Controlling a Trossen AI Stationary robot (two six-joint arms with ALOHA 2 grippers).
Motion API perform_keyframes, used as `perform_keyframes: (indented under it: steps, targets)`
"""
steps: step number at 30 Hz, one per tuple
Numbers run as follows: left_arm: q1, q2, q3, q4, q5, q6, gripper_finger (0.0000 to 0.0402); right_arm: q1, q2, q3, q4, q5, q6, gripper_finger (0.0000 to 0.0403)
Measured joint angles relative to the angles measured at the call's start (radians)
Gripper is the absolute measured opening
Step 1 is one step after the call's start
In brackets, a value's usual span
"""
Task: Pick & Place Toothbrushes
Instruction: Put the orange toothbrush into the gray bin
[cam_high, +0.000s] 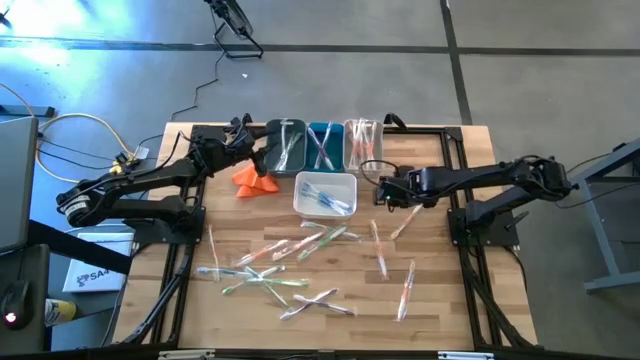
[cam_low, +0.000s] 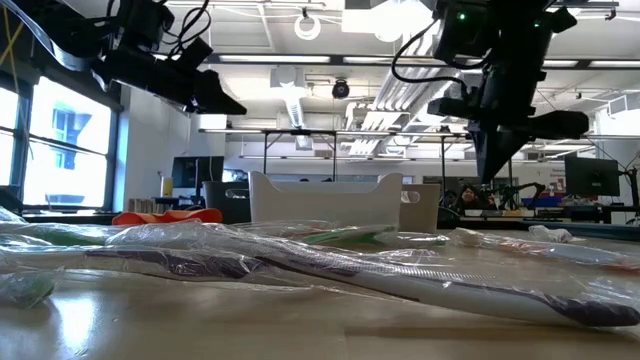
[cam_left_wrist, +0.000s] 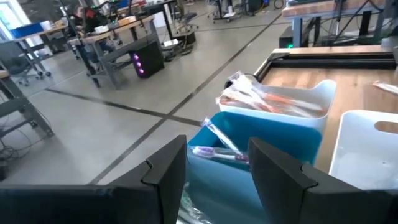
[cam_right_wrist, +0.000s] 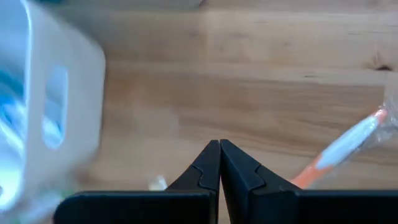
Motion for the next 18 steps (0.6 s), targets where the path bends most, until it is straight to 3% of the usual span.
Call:
perform_keyframes:
  steps: [11,18]
  targets:
    - [0.0,0.0,0.0,-0.007,-0.003,0.023,0.0167,0.045,0.0,0.0,-0.012,0.051,0.1,0.0003]
    - [0.0,0.0,0.0,-0.021,-0.003,0.023,0.0167,0.066,0.0,0.0,-0.101,0.007,0.11,0.0004]
